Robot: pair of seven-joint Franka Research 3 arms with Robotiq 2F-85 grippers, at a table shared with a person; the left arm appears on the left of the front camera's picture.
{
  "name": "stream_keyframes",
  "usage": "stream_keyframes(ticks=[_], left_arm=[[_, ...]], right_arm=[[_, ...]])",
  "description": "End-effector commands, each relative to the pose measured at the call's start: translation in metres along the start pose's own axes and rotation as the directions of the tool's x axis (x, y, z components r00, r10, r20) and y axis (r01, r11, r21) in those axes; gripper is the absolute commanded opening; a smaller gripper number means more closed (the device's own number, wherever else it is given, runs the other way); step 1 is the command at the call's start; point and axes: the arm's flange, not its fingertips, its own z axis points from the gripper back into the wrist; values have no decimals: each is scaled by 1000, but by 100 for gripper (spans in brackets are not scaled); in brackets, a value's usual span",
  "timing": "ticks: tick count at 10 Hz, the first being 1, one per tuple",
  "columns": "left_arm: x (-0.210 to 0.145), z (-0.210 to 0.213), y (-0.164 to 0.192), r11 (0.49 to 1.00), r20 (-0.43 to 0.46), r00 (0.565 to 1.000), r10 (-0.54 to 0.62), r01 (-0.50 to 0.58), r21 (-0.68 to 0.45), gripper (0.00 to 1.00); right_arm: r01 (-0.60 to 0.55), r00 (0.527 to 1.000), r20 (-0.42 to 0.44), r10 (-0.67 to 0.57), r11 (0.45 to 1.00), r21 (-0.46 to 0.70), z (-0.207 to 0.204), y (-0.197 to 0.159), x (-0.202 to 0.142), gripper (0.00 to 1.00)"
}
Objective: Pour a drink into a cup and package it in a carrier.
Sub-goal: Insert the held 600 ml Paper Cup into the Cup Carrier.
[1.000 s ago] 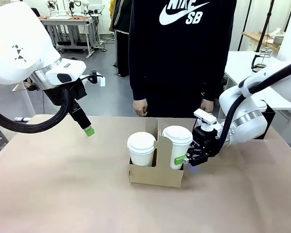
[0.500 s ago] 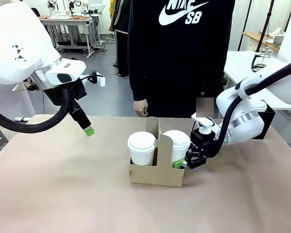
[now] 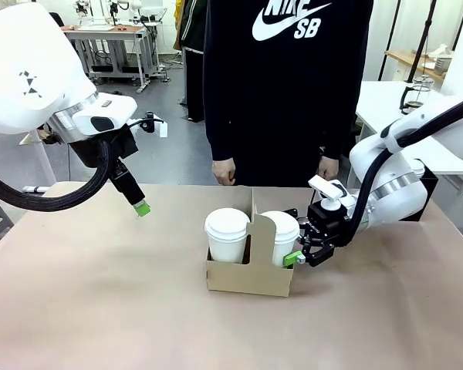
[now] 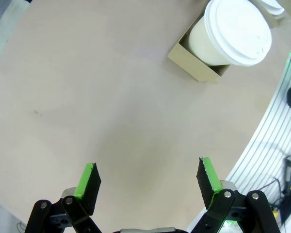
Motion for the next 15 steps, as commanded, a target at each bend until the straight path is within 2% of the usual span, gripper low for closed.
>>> stream_keyframes(ticks=[1, 3, 5, 6, 8, 9, 10, 11, 12, 15], left_arm=[[2, 2, 0, 1000, -13, 1000, 13, -13, 4, 100], [2, 2, 0, 1000, -13, 1000, 13, -13, 4, 100], [2, 2, 0, 1000, -13, 1000, 13, -13, 4, 100], [2, 2, 0, 1000, -13, 1000, 13, -13, 4, 100], [2, 2, 0, 1000, -13, 1000, 13, -13, 4, 100], [2, 2, 0, 1000, -13, 1000, 13, -13, 4, 100], [2, 2, 0, 1000, -13, 1000, 13, -13, 4, 100], [2, 2, 0, 1000, -13, 1000, 13, -13, 4, 100], [2, 2, 0, 1000, -13, 1000, 13, -13, 4, 100], [2, 2, 0, 1000, -13, 1000, 13, -13, 4, 100]], right_arm=[[-3, 1000, 1, 3, 1000, -24, 17, 24, 3, 100], [6, 1000, 29, -3, 992, -125, 43, 46, 5, 100], [21, 999, 33, -11, 956, -293, 73, 86, 17, 100], [69, 998, 27, -63, 902, -426, 87, 117, 25, 100], [176, 976, 19, -216, 737, -653, 102, 174, 38, 100], [208, 962, 30, -272, 654, -728, 104, 195, 43, 100], [254, 932, 54, -358, 542, -801, 100, 222, 50, 100], [272, 918, 70, -391, 490, -828, 98, 233, 54, 100], [298, 886, 90, -454, 411, -862, 96, 251, 58, 100], [295, 886, 103, -452, 378, -878, 93, 274, 68, 100]])
